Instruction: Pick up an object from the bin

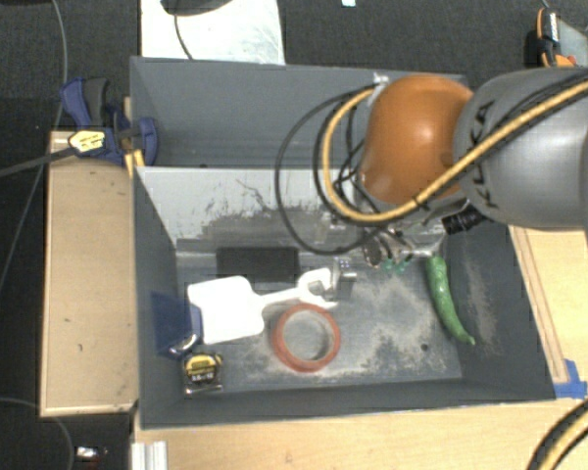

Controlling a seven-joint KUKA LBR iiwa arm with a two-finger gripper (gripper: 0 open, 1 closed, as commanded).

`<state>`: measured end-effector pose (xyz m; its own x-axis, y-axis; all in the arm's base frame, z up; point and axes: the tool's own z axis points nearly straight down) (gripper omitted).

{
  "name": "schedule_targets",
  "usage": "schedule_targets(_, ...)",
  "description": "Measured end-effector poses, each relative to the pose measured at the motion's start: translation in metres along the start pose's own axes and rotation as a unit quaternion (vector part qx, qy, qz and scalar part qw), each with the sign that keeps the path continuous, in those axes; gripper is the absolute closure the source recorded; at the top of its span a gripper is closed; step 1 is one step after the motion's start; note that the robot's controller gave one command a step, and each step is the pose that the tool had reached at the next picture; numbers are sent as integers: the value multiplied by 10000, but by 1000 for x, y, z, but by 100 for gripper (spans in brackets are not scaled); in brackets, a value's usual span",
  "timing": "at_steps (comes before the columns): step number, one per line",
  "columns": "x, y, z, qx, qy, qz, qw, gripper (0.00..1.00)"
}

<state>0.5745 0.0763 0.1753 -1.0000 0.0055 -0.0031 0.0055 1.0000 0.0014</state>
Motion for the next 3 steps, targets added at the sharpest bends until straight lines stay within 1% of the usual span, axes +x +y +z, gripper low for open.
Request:
schedule_targets(1, 0, 0, 0, 0, 0, 0, 10000, 0)
schedule_targets(2, -4, 6, 71, 0, 17, -147, 9999, 0)
schedule_targets(3, -3, 9, 68, 1, -15, -68, 10000, 0)
